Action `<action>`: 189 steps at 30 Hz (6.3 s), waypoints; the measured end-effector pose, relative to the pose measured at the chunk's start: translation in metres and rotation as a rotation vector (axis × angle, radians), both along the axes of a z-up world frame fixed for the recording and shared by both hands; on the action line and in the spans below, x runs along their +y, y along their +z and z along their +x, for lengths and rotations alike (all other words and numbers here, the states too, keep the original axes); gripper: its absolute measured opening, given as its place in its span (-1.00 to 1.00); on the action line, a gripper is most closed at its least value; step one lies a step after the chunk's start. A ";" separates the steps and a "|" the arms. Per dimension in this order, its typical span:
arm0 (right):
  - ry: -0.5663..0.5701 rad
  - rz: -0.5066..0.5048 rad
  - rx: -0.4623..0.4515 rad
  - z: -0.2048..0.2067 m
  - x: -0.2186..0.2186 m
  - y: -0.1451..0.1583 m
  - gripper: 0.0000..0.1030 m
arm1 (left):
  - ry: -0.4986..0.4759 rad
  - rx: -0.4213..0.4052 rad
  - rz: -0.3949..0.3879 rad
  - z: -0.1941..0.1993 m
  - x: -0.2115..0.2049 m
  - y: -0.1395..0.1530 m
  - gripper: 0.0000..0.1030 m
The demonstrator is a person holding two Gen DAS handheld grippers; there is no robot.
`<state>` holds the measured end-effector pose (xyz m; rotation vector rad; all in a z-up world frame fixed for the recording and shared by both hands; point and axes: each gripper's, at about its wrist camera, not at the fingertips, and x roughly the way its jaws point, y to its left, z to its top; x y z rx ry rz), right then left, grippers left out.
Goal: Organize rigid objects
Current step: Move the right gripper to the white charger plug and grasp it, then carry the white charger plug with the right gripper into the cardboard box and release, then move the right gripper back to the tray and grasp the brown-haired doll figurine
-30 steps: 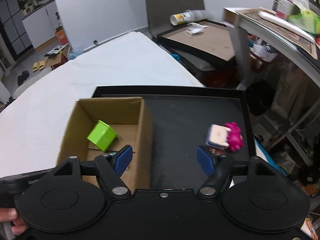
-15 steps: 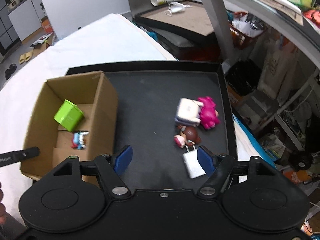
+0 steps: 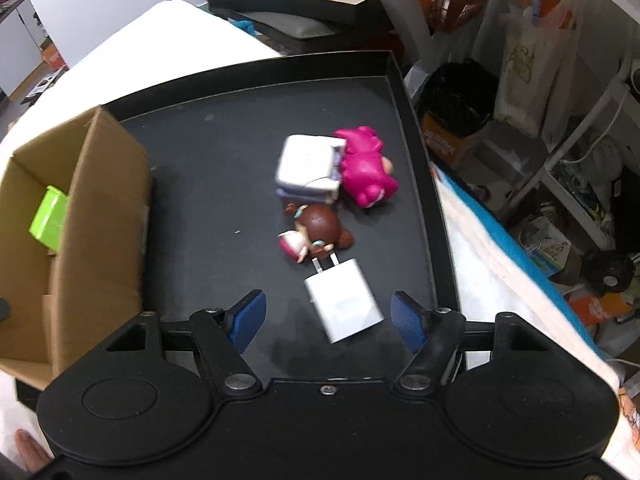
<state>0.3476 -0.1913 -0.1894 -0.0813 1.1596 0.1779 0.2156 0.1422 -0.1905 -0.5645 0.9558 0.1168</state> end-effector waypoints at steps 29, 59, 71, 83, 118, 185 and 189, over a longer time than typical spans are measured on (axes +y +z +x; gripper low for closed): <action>-0.119 0.023 0.090 0.021 -0.022 -0.026 0.01 | 0.004 0.018 0.030 0.004 -0.005 -0.001 -0.58; -0.020 0.049 -0.015 -0.003 0.011 0.050 -0.29 | -0.008 0.012 0.029 0.002 -0.006 0.000 -0.57; 0.046 0.050 -0.078 -0.010 0.043 0.085 -0.29 | -0.009 0.011 0.023 0.002 -0.006 0.000 -0.57; 0.123 0.050 -0.106 -0.014 0.084 0.102 -0.29 | -0.013 0.011 0.014 0.001 -0.004 -0.001 -0.57; 0.241 0.079 -0.095 -0.017 0.182 0.087 -0.02 | -0.012 0.007 -0.012 -0.001 0.000 -0.001 -0.54; -0.060 0.135 -0.137 0.016 -0.020 0.035 0.86 | -0.012 -0.002 0.009 -0.003 0.002 0.003 -0.55; -0.067 0.140 -0.107 0.017 -0.021 0.019 0.86 | -0.011 0.001 0.013 -0.003 0.000 0.002 -0.56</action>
